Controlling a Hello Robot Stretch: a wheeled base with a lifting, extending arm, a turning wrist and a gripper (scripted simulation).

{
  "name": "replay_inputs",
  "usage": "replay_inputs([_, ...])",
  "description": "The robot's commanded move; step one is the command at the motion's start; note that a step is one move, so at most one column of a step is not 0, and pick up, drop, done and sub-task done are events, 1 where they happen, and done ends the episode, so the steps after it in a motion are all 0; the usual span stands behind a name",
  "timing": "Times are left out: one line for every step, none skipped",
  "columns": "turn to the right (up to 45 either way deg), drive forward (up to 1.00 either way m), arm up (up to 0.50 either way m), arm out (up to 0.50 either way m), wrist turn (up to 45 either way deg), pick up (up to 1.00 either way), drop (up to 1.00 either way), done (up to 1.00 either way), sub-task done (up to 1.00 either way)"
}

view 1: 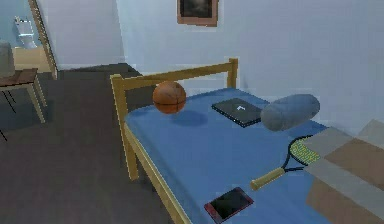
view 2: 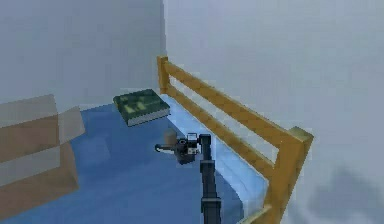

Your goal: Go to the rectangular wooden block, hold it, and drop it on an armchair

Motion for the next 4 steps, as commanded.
replay_inputs([0.0, 0.00, 0.10, 0.00, 0.0, 0.00, 0.00, 0.00, 0.00])
replay_inputs([0.0, 0.00, 0.22, 0.00, 0.0, 0.00, 0.00, 0.00, 0.00])
replay_inputs([0.0, 0.00, 0.00, 0.00, -45.0, 0.00, 0.00, 0.00, 0.00])
replay_inputs([0.0, 0.00, 0.00, 0.00, -45.0, 0.00, 0.00, 0.00, 0.00])
